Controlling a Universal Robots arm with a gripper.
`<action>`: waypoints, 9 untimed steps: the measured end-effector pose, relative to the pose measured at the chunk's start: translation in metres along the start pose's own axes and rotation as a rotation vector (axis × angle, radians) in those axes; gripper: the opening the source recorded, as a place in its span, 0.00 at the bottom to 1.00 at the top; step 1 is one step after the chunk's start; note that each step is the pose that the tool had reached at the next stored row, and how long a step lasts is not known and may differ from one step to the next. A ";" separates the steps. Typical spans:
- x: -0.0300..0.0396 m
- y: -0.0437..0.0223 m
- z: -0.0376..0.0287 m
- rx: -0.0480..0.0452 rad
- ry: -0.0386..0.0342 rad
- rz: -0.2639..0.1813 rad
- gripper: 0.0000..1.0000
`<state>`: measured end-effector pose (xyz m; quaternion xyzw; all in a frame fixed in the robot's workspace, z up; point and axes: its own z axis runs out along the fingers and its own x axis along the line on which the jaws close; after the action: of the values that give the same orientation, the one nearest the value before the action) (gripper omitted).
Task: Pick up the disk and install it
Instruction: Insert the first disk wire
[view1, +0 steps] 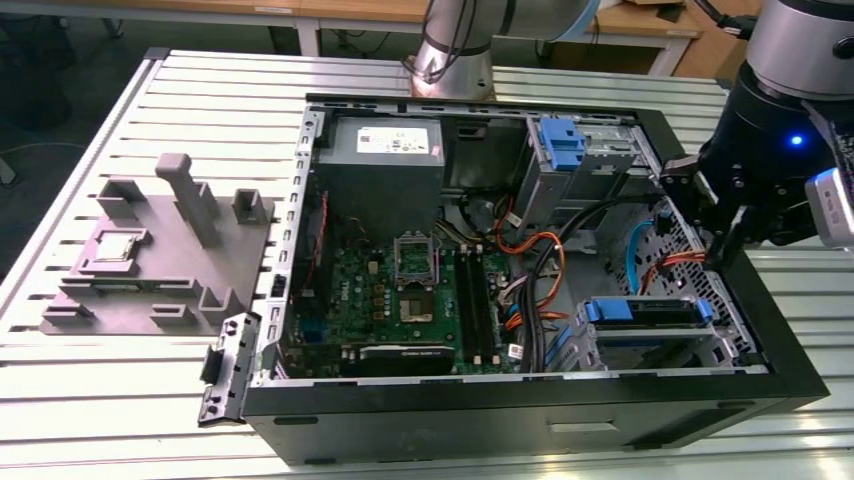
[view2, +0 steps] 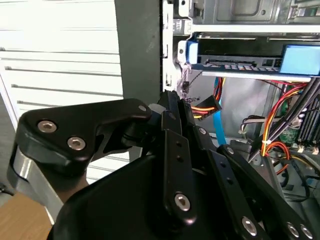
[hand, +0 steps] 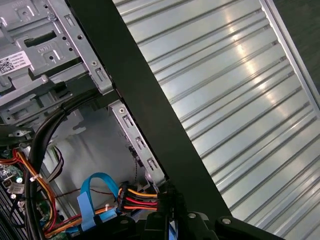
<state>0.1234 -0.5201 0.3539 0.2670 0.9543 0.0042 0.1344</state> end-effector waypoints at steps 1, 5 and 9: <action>0.0013 -0.0010 -0.0004 0.0000 0.0000 0.000 0.17; 0.0024 -0.0018 -0.0007 0.0078 -0.0026 0.030 0.17; 0.0025 -0.0019 -0.0004 0.0263 -0.0083 0.101 0.17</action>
<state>0.1203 -0.5204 0.3535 0.3165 0.9390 -0.0027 0.1345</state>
